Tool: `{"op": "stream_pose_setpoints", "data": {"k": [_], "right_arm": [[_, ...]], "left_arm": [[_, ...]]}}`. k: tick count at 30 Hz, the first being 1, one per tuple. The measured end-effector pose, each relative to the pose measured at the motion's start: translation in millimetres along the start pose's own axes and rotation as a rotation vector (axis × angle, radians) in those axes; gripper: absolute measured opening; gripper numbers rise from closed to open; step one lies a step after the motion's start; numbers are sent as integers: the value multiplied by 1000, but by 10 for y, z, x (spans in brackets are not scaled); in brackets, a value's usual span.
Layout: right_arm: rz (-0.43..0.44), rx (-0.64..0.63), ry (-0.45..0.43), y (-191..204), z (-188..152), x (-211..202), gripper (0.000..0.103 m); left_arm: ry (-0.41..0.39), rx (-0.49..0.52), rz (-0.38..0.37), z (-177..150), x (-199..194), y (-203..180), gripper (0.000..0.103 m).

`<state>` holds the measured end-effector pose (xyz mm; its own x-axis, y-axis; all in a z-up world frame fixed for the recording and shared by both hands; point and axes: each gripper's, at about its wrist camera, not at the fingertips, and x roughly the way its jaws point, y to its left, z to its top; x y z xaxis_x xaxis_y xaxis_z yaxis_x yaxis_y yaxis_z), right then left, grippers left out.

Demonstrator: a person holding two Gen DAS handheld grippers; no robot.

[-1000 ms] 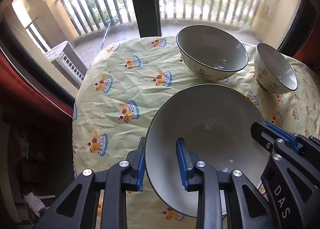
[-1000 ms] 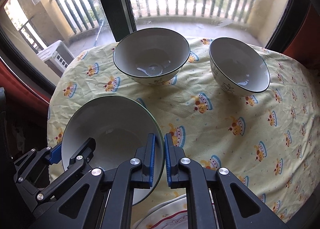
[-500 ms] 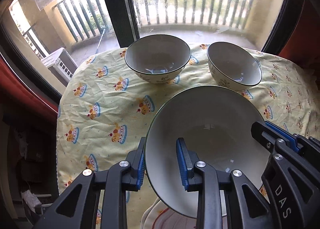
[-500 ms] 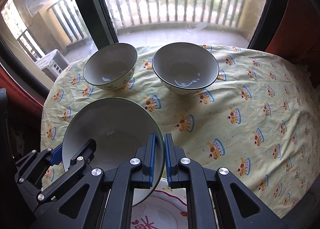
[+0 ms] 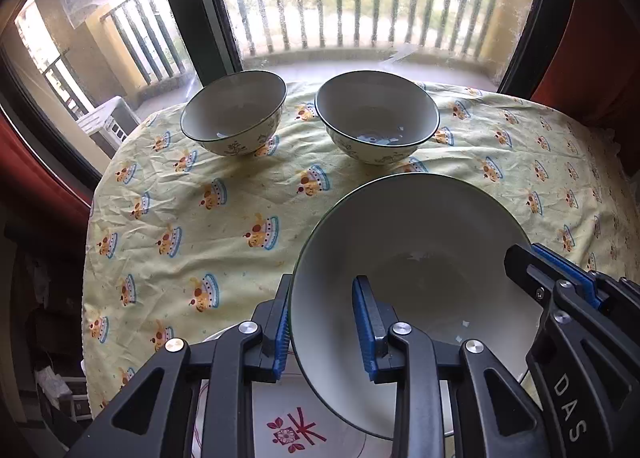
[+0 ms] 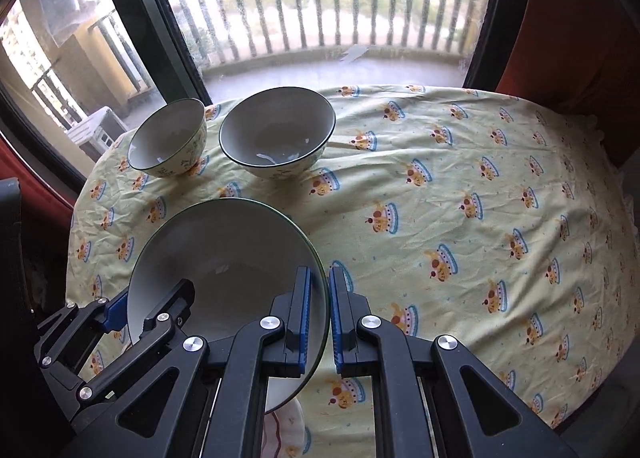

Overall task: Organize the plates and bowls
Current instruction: 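Lift the white bowl with both tools and carry it beside the plate stack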

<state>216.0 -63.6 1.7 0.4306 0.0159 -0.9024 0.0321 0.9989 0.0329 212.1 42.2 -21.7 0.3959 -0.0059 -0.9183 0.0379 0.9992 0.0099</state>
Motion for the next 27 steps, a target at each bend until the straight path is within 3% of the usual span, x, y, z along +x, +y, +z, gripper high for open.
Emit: {"op": "stream_pose_setpoints", "data": {"k": [14, 27], "right_arm": [[-23, -31, 33, -713, -358, -43, 12], [-25, -28, 92, -977, -772, 14, 12]], "left_arm": [[40, -36, -29, -391, 28, -672, 28], [84, -24, -17, -796, 96, -901, 28]]}}
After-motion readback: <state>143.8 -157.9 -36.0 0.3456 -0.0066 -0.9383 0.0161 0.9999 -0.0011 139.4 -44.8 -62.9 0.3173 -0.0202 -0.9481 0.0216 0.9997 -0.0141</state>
